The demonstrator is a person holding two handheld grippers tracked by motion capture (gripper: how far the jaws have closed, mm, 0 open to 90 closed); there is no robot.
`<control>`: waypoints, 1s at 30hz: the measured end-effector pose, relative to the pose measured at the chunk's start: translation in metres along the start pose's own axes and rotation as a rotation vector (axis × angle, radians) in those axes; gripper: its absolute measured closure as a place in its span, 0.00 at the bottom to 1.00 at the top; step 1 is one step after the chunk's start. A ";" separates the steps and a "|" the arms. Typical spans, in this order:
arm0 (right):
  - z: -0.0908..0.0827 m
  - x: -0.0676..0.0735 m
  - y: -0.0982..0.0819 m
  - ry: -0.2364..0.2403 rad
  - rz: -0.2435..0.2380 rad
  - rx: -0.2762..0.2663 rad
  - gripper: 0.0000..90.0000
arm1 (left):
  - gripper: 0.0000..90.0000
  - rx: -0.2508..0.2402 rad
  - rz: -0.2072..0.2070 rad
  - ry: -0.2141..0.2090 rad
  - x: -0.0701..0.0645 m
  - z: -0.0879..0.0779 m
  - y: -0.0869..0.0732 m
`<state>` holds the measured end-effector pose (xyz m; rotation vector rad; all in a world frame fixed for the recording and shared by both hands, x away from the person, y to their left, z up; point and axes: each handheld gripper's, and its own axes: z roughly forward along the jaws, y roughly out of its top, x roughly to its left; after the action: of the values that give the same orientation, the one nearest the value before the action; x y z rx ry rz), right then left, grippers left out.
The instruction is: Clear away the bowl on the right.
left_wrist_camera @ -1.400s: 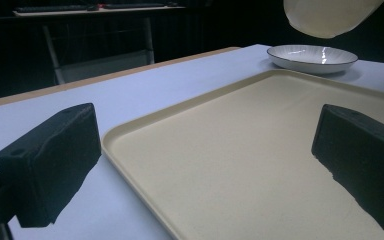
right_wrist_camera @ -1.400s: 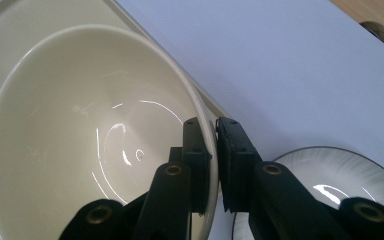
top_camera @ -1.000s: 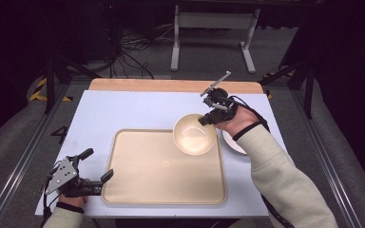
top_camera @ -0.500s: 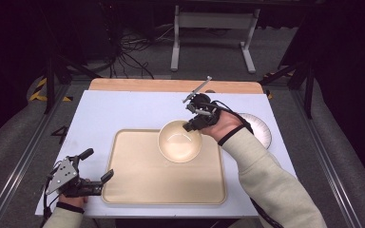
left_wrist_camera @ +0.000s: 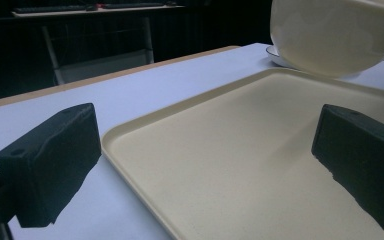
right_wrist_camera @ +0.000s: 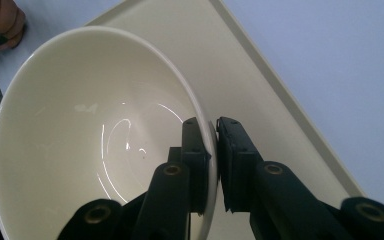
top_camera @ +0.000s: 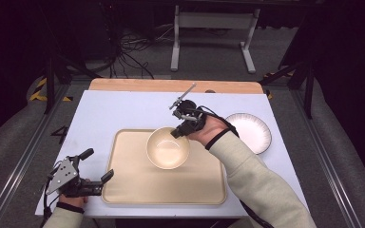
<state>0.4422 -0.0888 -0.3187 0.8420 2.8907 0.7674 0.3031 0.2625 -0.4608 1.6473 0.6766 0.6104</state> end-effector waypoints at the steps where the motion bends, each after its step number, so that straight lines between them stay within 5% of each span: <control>1: 0.002 0.000 0.000 0.004 0.001 0.004 0.92 | 0.00 -0.001 -0.001 0.000 0.000 0.000 0.000; 15: 0.039 -0.006 -0.003 0.056 0.049 0.063 0.91 | 0.00 -0.001 0.000 0.000 0.000 0.000 0.000; 30: 0.061 -0.012 -0.009 0.083 0.068 0.101 0.91 | 0.00 0.000 0.000 -0.004 0.000 0.000 0.000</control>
<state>0.4580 -0.0739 -0.3771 0.9447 3.0103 0.6821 0.3035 0.2626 -0.4607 1.6483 0.6744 0.6071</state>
